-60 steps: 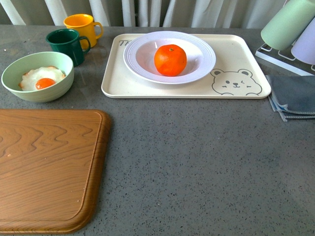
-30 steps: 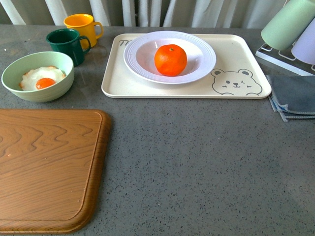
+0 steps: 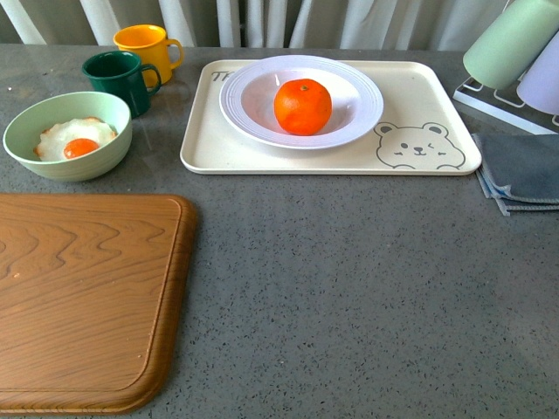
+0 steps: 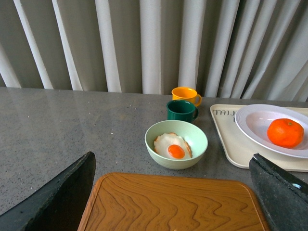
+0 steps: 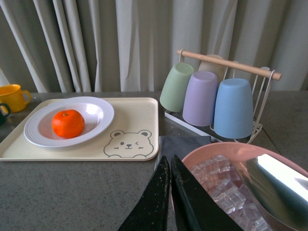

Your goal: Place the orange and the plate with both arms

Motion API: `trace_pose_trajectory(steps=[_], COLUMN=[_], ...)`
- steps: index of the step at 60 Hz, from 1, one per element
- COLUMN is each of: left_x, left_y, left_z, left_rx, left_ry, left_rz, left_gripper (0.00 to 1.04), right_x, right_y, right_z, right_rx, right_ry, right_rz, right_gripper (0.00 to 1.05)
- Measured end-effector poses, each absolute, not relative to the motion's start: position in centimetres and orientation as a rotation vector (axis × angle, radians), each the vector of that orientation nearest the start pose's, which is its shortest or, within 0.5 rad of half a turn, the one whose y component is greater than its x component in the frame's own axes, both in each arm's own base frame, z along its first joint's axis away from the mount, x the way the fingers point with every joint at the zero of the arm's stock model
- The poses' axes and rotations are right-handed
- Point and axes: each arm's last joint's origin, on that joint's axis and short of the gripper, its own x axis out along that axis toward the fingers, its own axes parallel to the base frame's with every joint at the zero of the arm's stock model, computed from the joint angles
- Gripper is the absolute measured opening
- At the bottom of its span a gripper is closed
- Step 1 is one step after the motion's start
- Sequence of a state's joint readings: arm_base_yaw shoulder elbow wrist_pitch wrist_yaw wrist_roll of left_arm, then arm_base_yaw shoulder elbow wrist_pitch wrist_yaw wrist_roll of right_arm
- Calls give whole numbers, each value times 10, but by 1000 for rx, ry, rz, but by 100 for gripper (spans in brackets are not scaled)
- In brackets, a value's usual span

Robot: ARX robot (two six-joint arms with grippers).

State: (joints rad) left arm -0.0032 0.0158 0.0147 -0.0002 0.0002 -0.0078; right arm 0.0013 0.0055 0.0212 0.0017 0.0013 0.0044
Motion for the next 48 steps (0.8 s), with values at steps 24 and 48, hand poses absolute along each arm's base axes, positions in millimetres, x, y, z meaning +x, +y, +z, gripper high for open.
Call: trace_pose_trajectory(steps=[24,48], left_x=[98,98], left_y=[0,0], left_z=[167,167], left_rx=[-8,-8], left_ry=[2,1], left_rz=[-3,-3], left_gripper=[96,96], right_x=[97,97], right_y=[0,0], right_z=[170,170], right_rx=[4,4], right_ry=[-17,-17], right_rz=[0,0], right_gripper=[96,96])
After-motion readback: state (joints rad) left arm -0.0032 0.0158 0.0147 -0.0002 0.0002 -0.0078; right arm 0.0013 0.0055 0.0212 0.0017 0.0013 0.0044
